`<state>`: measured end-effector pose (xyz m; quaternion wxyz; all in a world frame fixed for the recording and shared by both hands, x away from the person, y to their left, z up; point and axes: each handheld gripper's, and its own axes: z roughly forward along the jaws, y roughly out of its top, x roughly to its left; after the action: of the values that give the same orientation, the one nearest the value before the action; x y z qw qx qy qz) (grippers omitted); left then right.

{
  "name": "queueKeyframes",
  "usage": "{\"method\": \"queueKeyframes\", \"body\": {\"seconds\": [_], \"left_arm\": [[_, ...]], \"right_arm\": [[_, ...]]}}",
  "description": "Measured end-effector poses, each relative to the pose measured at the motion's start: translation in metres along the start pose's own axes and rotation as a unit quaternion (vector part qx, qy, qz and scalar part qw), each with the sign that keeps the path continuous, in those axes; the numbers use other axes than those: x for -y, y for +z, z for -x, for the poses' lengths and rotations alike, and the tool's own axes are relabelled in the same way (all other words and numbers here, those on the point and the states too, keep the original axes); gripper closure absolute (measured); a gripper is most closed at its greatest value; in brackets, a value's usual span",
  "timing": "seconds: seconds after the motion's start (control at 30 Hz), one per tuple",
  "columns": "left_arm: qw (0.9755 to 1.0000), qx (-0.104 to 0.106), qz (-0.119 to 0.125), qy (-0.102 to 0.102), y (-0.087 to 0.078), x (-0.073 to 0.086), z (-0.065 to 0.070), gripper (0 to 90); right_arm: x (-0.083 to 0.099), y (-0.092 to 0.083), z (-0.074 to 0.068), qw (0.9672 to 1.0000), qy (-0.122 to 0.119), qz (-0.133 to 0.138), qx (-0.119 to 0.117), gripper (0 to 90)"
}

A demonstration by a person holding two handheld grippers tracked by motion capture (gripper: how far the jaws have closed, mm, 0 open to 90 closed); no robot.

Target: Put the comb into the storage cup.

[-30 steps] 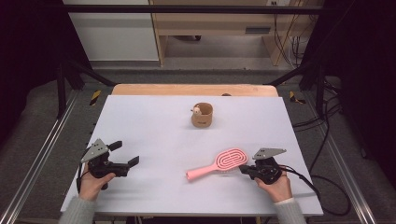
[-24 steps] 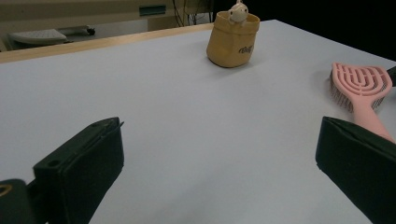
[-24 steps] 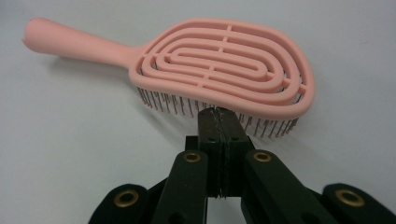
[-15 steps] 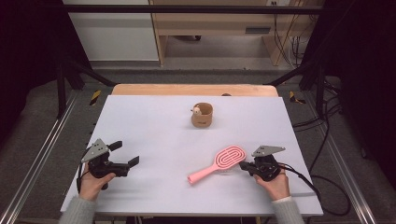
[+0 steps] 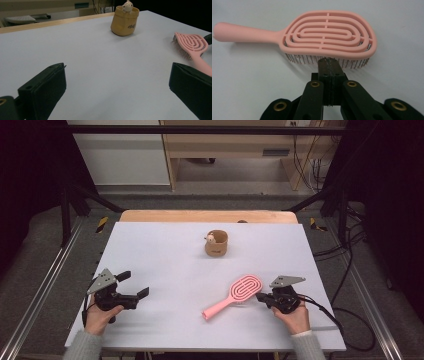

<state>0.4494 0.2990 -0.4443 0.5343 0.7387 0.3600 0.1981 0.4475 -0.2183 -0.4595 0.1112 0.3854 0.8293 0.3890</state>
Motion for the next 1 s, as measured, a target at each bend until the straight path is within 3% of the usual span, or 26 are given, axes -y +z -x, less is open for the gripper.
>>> {"method": "queueKeyframes", "body": {"seconds": [0.23,0.5,1.0], "left_arm": [[1.0,-0.001,-0.001,0.002,0.0,0.0,0.0,1.0],[1.0,-0.003,-0.002,0.001,0.001,0.0,0.0,1.0],[1.0,-0.004,-0.003,0.0,0.001,0.0,-0.001,1.0]], "right_arm": [[-0.006,-0.011,-0.011,0.9995,-0.007,0.027,-0.015,90.0],[-0.022,-0.011,-0.026,0.9977,-0.018,0.059,-0.028,90.0],[-0.045,0.011,-0.047,0.997,-0.032,0.053,-0.047,90.0]]}}
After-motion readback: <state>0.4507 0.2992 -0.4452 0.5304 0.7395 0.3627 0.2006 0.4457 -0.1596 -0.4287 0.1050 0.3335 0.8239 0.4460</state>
